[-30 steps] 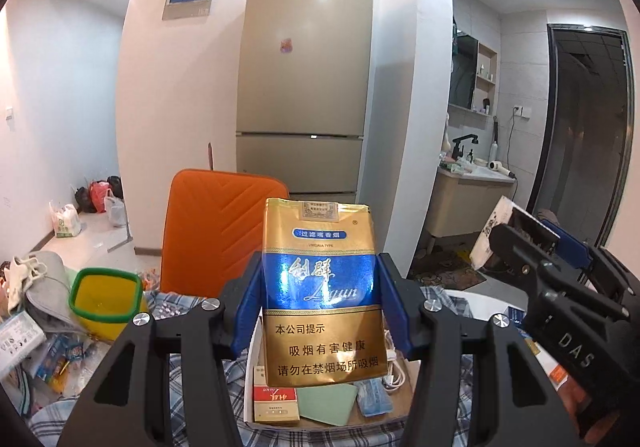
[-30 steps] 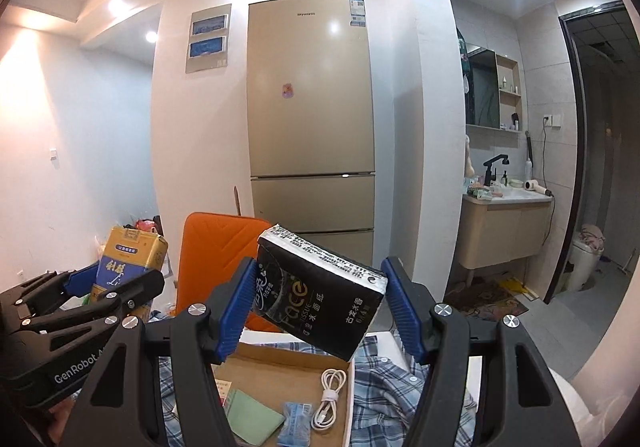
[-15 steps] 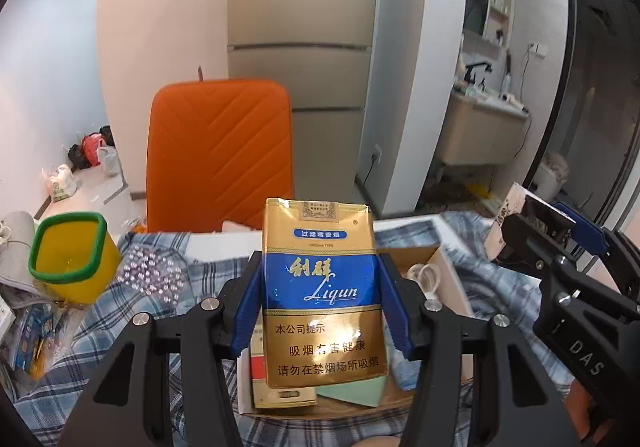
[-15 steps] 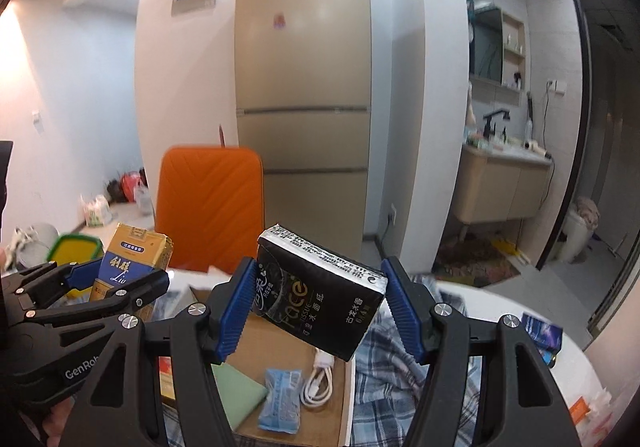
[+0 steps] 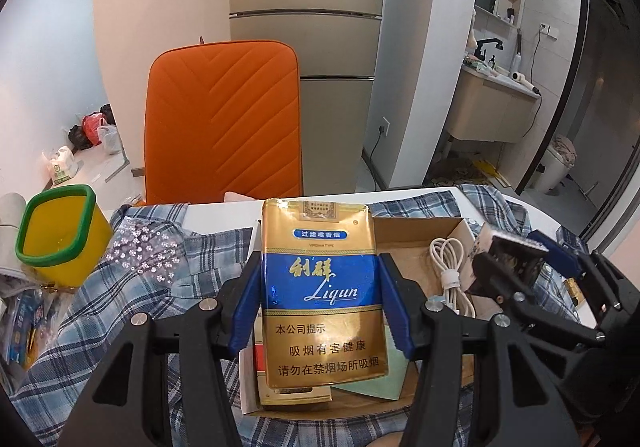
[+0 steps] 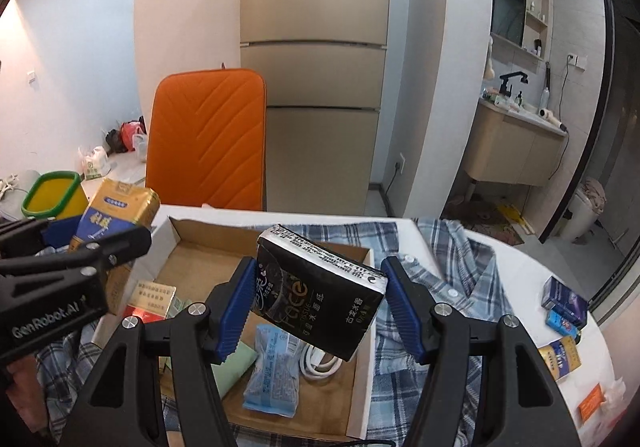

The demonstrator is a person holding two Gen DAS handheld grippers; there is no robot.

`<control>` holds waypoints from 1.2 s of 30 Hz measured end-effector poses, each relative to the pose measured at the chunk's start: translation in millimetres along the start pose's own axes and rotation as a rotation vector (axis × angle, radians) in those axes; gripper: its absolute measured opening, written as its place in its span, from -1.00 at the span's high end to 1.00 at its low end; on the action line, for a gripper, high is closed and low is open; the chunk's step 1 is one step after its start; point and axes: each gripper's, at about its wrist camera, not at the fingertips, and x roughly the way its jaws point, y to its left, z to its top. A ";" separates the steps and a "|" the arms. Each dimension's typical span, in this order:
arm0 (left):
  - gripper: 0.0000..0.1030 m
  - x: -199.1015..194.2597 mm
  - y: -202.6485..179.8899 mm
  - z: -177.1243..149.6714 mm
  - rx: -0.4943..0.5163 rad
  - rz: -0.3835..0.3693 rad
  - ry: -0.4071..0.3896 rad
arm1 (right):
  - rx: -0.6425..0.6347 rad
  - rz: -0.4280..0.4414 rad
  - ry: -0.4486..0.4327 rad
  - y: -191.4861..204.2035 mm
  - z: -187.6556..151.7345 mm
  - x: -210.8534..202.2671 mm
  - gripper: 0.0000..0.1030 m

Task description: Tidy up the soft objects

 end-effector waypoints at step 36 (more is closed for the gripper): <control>-0.90 -80.6 -4.4 8.4 0.005 0.001 -0.218 | 0.022 -0.006 -0.132 -14.3 3.7 -42.5 -0.71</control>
